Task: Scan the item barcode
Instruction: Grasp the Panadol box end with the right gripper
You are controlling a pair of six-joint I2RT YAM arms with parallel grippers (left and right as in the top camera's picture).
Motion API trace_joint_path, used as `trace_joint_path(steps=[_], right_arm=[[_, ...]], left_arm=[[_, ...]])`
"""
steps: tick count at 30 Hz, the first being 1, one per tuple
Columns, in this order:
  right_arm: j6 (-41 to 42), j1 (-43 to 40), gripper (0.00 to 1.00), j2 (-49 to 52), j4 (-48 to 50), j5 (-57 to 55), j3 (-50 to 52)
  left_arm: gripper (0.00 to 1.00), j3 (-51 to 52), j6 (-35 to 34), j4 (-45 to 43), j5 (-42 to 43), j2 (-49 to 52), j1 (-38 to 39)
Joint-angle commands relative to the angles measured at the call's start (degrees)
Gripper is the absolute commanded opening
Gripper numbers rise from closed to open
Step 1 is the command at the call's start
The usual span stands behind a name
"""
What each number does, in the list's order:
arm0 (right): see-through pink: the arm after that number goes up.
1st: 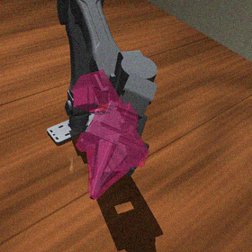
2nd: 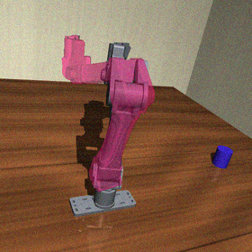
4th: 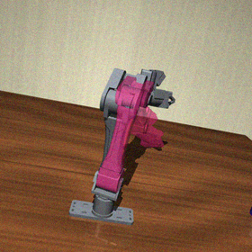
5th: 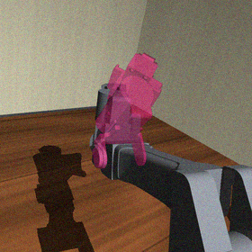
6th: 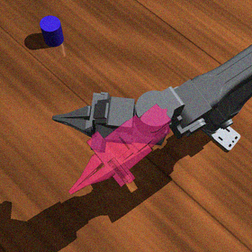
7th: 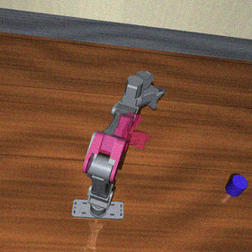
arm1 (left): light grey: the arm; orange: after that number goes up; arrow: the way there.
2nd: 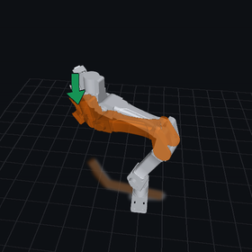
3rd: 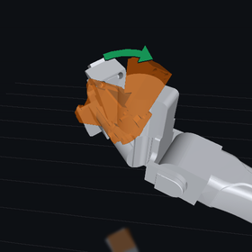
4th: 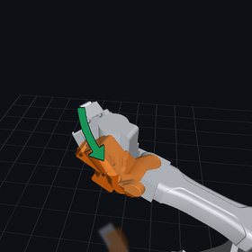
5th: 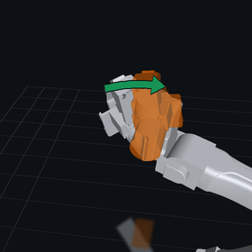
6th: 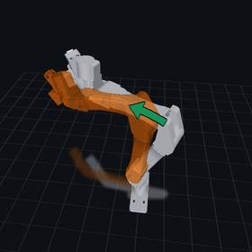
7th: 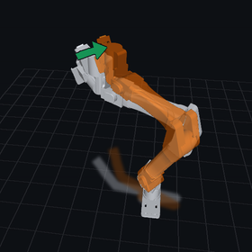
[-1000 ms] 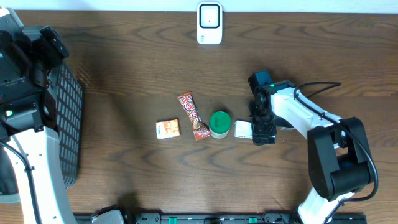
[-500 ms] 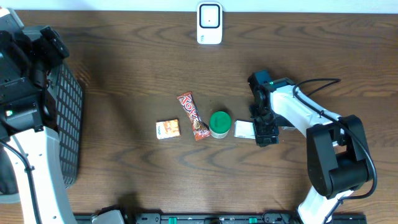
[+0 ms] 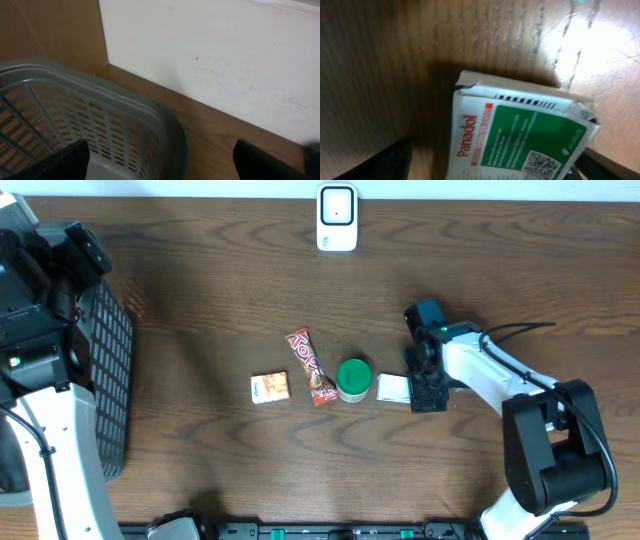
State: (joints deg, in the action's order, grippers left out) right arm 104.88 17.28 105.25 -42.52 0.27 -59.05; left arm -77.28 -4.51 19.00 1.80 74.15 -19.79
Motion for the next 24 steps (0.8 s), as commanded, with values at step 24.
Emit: trace_joint_path(steps=[24], right_arm=[[-21.64,-1.73,0.58,8.87,11.76,-1.44,8.07]], left_arm=[[0.91,-0.2,-0.5,0.52,0.55,-1.88,0.0]])
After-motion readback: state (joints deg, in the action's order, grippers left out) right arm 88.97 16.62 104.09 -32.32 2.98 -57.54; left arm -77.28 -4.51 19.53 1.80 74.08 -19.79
